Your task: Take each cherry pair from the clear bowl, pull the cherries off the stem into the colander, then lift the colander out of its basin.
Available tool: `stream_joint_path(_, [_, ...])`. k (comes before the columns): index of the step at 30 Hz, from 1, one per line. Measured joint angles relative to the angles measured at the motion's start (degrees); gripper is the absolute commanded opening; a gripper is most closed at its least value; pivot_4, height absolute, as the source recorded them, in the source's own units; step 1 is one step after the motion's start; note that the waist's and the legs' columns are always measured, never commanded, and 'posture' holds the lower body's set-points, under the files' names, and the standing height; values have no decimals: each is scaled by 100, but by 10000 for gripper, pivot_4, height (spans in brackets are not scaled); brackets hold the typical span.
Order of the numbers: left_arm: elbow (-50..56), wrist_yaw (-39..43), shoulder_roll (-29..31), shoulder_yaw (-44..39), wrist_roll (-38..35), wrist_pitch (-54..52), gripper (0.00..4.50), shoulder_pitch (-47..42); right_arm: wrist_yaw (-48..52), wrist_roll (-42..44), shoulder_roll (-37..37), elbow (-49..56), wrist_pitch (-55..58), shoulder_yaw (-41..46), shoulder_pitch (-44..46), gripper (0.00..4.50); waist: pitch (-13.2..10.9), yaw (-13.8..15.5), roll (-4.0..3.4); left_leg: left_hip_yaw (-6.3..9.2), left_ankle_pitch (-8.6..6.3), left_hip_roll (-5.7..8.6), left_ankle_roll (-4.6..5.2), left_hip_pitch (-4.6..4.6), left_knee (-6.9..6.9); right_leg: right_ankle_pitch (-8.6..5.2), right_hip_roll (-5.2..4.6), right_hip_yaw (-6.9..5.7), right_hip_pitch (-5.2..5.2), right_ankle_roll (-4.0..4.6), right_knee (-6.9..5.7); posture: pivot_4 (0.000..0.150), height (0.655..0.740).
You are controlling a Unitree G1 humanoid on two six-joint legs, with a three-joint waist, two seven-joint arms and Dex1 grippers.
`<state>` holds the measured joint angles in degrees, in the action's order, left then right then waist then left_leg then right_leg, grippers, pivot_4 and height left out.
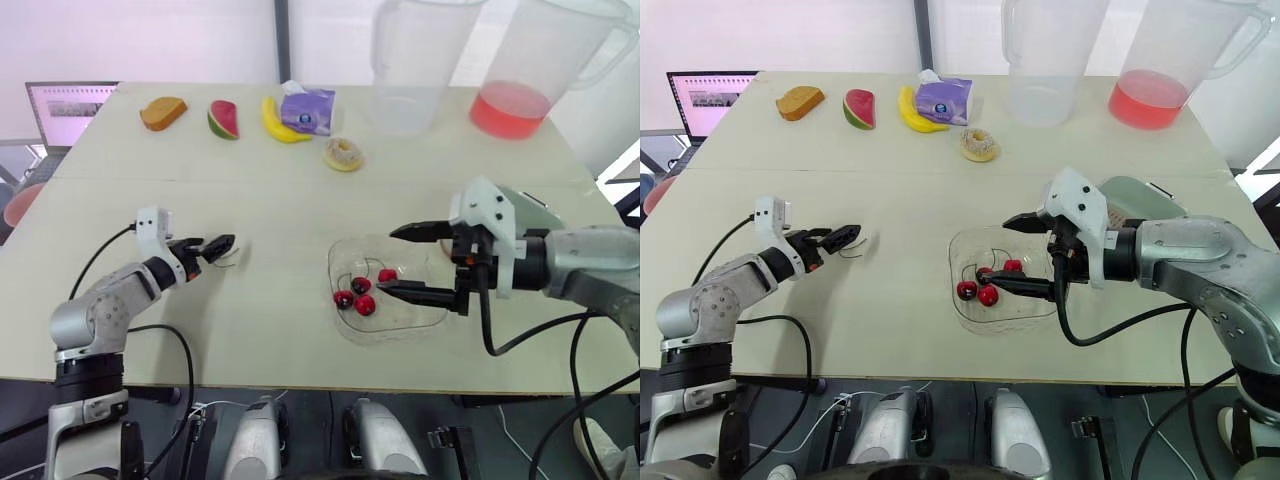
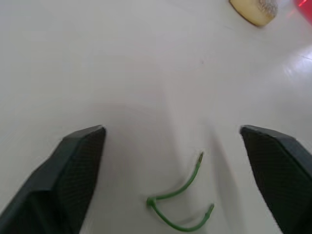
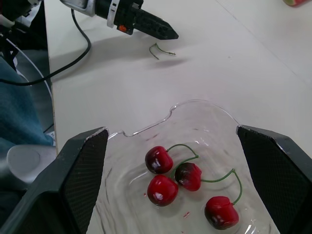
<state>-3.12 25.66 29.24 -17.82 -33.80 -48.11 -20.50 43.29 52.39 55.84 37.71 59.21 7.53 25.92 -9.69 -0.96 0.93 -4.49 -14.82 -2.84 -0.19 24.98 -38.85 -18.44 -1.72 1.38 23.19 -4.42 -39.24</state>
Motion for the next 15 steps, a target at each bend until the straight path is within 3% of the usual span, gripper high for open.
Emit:
stream_joint_path(4, [-126,512,488,412,513,727,44533,-62,-80,74,7,27,27,75,-37,45000,-1,26,2,-4,-1,2,1,1,1,0,-5,0,0,0,3,1500,7400])
stream_joint_path(8, [127,1188,739,586,569,1198,44533,-518,-215,188,7,48,68,228,-123,45000,-1,85,7,-5,-4,7,6,4,0,0,-18,-5,-1,1,5,1500,7400])
stream_joint_path(13, [1446,2554,1196,1059,113,1262,44533,-869,-398,271,30,85,180,301,-328,45000,2,32,5,-9,-7,7,11,7,1,0,-19,-3,0,1,10,1500,7400])
stream_joint_path(15, [2042,3293,1676,1339,-194,1150,44533,-700,-428,280,121,101,196,312,-352,45000,1,-32,4,-12,-7,2,11,4,4,0,-12,2,3,2,10,1500,7400])
